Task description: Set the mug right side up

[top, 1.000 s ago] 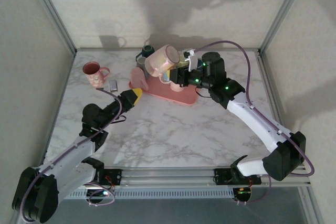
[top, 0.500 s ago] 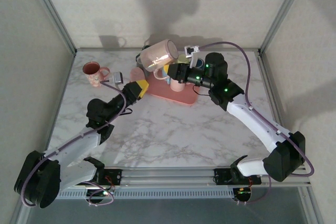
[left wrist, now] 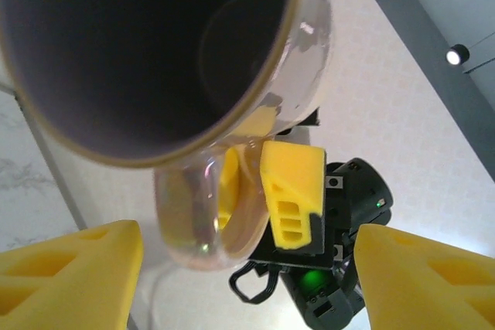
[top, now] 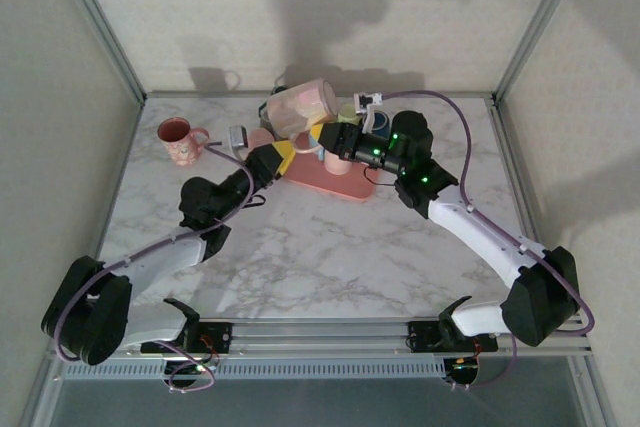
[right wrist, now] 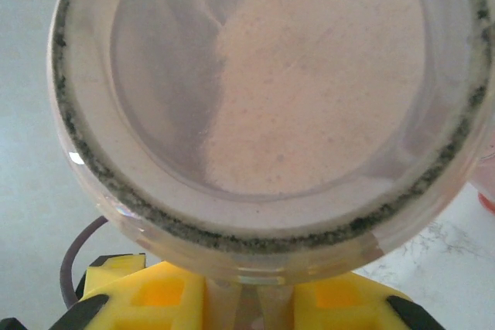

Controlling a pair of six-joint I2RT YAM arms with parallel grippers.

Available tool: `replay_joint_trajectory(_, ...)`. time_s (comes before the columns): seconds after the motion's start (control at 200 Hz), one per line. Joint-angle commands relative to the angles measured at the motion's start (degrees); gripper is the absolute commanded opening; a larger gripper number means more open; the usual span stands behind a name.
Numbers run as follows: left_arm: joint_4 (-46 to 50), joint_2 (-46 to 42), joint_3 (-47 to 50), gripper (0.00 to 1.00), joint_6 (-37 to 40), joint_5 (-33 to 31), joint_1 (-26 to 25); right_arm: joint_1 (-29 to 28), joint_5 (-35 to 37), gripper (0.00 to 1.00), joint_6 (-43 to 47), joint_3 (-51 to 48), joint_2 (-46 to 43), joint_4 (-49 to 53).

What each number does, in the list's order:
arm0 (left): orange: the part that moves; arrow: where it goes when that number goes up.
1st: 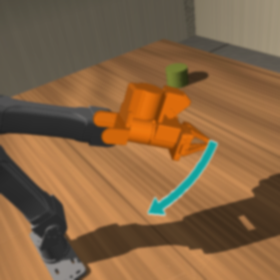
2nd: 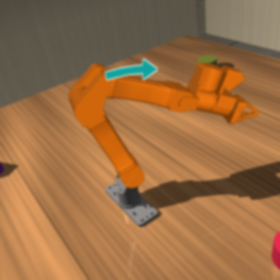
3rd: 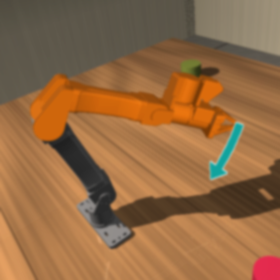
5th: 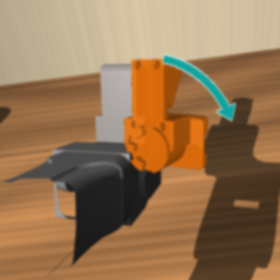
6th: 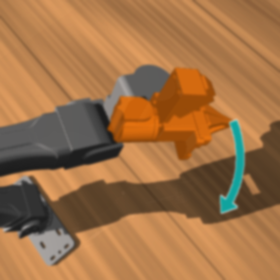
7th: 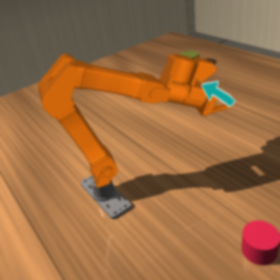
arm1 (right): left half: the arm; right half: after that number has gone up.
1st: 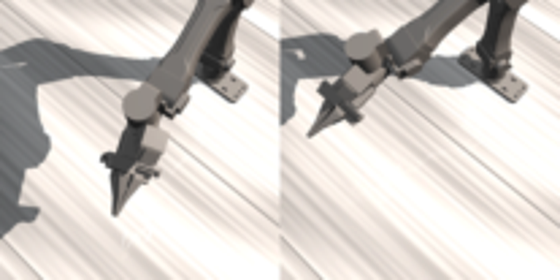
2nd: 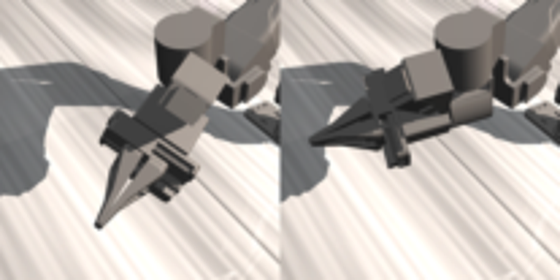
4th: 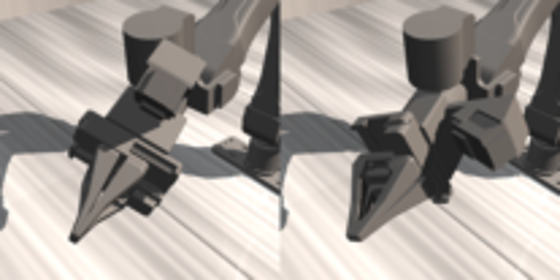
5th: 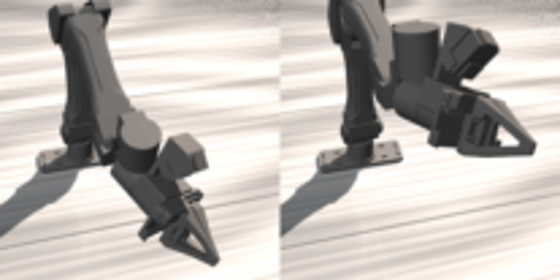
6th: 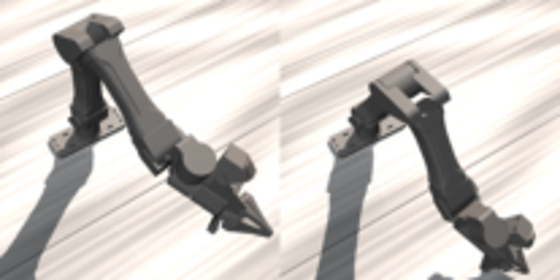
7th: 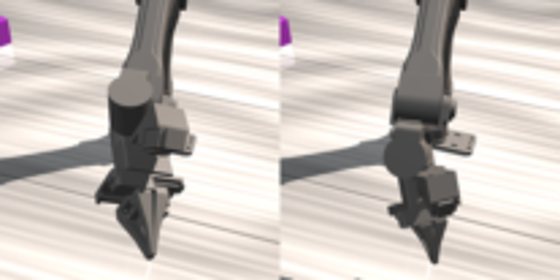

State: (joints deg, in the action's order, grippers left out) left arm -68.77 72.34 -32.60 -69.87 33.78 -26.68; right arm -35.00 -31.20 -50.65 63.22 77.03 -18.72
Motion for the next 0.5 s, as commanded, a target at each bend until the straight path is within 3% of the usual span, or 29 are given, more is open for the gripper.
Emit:
replay_joint_trajectory(0.0, -7.1, 2.4, -3.2, 0.7, -2.4, -0.3, -0.9, 0.0, -0.7, 0.0, -1.9, 0.7, -1.7, -12.8)
replay_joint_trajectory(0.35, -10.2, 9.4, -8.9, 0.6, -4.9, 0.2, -2.1, 0.0, -0.5, 0.0, -3.4, -1.2, -1.3, -15.6)
replay_joint_trajectory(0.496, -10.8, 11.5, -10.7, 0.45, -5.6, 0.4, -2.4, 0.0, -0.5, 0.0, -2.6, -1.3, -1.4, -14.6)
